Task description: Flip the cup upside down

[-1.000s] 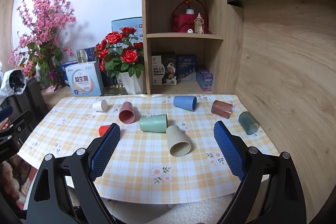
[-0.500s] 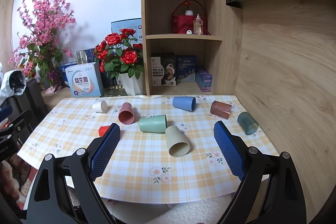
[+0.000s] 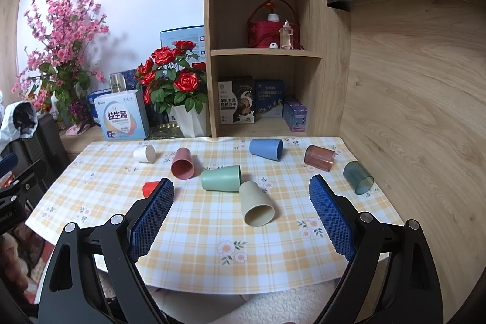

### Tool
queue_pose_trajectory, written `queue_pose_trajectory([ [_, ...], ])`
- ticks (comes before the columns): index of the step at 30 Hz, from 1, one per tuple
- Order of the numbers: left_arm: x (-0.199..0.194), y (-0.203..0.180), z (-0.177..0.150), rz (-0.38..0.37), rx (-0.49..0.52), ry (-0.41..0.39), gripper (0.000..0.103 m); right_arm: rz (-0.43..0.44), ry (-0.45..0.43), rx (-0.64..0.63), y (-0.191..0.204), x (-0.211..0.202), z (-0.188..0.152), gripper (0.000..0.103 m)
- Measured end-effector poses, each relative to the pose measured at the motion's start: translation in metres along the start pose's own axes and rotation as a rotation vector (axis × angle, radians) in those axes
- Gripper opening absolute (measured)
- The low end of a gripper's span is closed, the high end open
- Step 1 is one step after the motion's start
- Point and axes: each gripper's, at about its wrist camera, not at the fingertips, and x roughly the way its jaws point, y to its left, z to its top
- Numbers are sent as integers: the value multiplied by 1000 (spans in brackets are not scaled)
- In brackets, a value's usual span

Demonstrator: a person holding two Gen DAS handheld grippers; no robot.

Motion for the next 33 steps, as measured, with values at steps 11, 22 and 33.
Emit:
queue_pose_trajectory([
  [11,1,3,-1,0,-6,6,97,0,1,0,0,0,0,88],
  [22,14,5,1,-17,-12,50,97,0,32,65,-21,12,5,88],
  [33,97,31,11,-11,-58,133,97,-74,170,-5,-104,99,18,88],
])
